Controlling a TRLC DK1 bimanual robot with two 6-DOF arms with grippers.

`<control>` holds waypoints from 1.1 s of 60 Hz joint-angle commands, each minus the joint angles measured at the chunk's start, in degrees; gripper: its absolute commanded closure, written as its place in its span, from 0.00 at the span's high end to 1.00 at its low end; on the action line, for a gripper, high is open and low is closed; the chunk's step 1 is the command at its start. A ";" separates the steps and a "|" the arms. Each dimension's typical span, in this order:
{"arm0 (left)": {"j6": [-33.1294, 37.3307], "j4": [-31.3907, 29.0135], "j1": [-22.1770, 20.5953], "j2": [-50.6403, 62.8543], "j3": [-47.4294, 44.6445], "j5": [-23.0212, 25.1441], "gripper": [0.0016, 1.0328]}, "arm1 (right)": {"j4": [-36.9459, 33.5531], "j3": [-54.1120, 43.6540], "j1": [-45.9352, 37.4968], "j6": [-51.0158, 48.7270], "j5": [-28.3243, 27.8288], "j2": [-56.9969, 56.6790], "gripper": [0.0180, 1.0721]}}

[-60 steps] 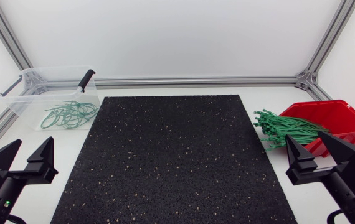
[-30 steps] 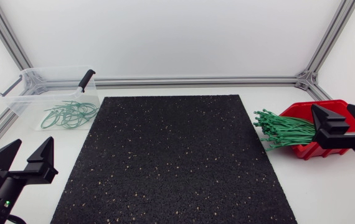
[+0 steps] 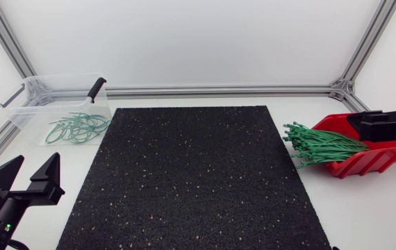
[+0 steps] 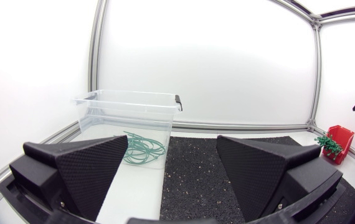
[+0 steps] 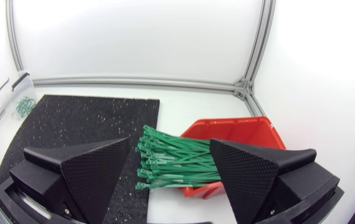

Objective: Take a green cable tie from the red box, thread the tail through the head to close it, then place it in the transparent bin on the left.

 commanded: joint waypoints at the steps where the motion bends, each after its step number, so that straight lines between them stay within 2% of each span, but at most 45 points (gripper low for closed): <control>1: -0.98 -0.49 -0.63 -0.47 -2.35 -0.44 0.96 | -3.83 3.70 -1.53 -5.81 -0.80 6.04 0.88; 3: -0.98 -0.49 -0.63 -0.47 -2.35 -0.44 0.96 | -5.41 4.76 -1.53 -8.71 -0.80 7.88 0.88; 6: -0.98 -0.49 -0.63 -0.47 -2.35 -0.44 0.96 | -9.54 6.95 -1.53 -20.22 -0.71 10.87 0.88; 8: -0.98 -0.49 -0.63 -0.47 -2.35 -0.44 0.96 | -11.30 7.83 -1.71 -24.09 -0.54 12.10 0.88; 20: -0.98 -0.49 -0.89 -0.47 -2.35 -0.44 0.96 | -16.57 8.98 -1.27 -32.09 -0.54 17.73 0.88; 24: -0.98 -0.49 -1.06 -0.39 -2.35 -0.44 0.96 | -15.26 6.78 -0.30 -38.68 1.75 17.11 0.88; 29: -0.98 -0.49 -0.98 -0.39 -2.35 -0.44 0.96 | -13.67 6.43 1.28 -40.44 3.33 19.40 0.85; 38: -0.98 -0.49 -1.06 -0.39 -2.35 -0.44 0.96 | -15.61 9.85 -0.04 -46.59 -0.45 26.07 0.85; 58: -0.98 -0.49 -1.24 -0.39 -2.35 -0.44 0.96 | -27.39 17.68 -2.24 -63.82 -2.29 34.60 0.85; 64: -0.98 -0.49 -1.42 -0.39 -2.35 -0.44 0.96 | -27.74 18.82 -2.41 -66.98 -2.29 35.74 0.85; 66: -0.98 -0.49 -1.42 -0.39 -2.35 -0.44 0.96 | -28.35 19.35 -2.50 -67.95 -2.29 36.18 0.81</control>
